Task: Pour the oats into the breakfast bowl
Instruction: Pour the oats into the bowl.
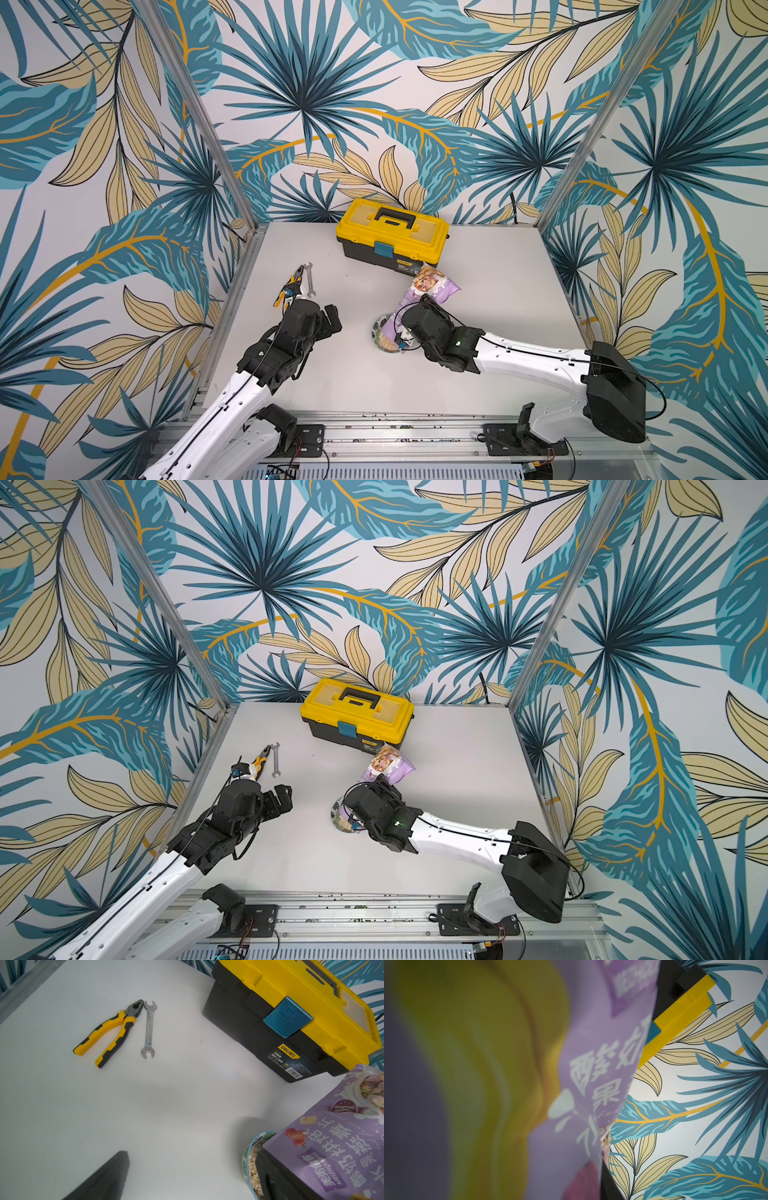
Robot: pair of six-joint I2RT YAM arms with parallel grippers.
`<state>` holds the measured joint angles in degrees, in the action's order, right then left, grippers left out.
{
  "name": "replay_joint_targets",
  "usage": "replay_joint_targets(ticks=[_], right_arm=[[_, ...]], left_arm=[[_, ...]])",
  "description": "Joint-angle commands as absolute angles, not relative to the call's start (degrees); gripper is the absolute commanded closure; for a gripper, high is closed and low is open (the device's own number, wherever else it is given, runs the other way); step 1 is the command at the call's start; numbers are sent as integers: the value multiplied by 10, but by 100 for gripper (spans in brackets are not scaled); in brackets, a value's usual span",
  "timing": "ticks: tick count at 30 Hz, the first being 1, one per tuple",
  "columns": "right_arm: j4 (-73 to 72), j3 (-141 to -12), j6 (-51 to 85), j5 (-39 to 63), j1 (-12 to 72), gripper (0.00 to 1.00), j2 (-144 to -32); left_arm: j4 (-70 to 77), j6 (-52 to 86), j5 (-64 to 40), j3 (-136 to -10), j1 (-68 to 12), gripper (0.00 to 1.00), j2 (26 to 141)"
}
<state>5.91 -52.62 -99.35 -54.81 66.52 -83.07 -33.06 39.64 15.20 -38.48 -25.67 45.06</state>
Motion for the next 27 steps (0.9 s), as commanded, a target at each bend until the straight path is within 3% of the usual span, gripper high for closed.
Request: replay_joint_targets(ticks=[1, 22, 27], right_arm=[[13, -562, -986, -615, 666, 100, -828], [-30, -542, -1010, -634, 689, 100, -845], [81, -578, -929, -637, 689, 100, -851]], left_arm=[[-331, 386, 150, -390, -252, 0, 455], [-297, 372, 100, -379, -252, 0, 515], [-299, 368, 90, -376, -252, 0, 515]])
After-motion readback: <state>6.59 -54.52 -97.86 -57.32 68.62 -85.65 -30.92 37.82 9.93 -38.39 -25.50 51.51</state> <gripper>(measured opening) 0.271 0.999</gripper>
